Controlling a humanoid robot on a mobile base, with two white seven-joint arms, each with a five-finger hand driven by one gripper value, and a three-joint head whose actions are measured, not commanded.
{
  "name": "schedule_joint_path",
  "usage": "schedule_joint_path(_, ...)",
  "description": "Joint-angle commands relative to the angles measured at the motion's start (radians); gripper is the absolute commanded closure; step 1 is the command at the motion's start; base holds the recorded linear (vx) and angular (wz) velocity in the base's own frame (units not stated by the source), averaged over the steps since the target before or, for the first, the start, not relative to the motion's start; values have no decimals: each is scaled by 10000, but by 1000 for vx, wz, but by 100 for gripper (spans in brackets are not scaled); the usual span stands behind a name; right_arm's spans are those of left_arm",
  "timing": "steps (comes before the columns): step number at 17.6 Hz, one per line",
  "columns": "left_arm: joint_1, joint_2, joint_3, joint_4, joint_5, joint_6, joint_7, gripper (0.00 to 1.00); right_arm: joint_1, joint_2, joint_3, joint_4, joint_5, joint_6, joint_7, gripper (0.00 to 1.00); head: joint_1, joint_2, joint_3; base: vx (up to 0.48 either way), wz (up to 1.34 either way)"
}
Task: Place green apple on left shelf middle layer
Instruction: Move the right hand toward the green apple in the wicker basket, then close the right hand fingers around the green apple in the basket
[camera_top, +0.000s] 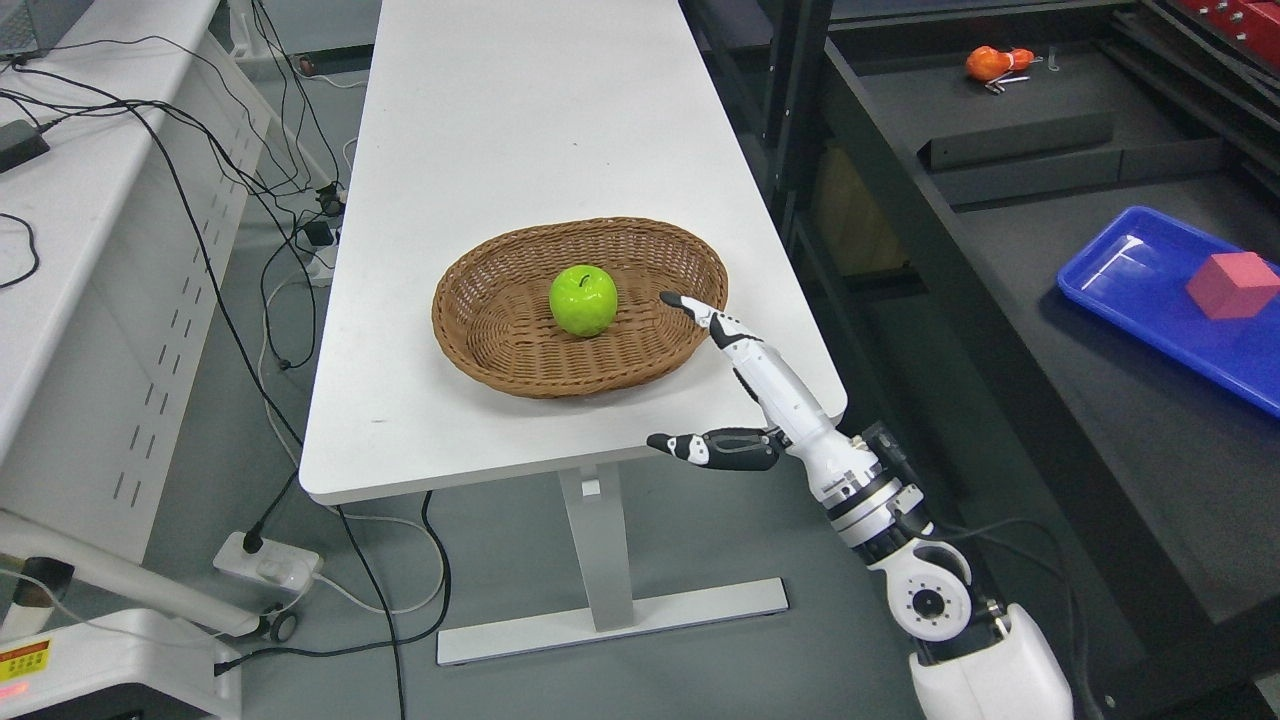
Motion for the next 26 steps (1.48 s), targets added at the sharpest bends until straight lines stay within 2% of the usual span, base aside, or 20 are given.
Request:
schedule_joint_path(1,1,176,0,7,0,8,3,0,-1308,-700,366,21,656,929,68,0,0,0,0,167,0)
schedule_joint_path(5,1,176,0,-8,0,8,3,0,-1756,-885,1208,22,703,931,1306,0,0,0,0,184,32)
schedule_joint_path(9,1,176,0,-8,0,8,3,0,-2200,-808,2128,404,794,961,1432,0,0,0,0,198,54)
schedule_joint_path(13,1,176,0,-8,0,8,3,0,-3059,-839,2605,1431,1299,1008,1616,0,0,0,0,161,18)
schedule_joint_path(17,1,176,0,-8,0,8,3,0,-3061,-991,3233,1647,1500,962,2597,0,0,0,0,133,27)
schedule_joint_path(20,1,176,0,-8,0,8,3,0,-2968,-1283,3740,1831,1515,915,2599,0,0,0,0,99,1)
schedule_joint_path(26,1,176,0,-8,0,8,3,0,-3306,-1360,3741,2921,1531,915,2583,0,0,0,0,56,0)
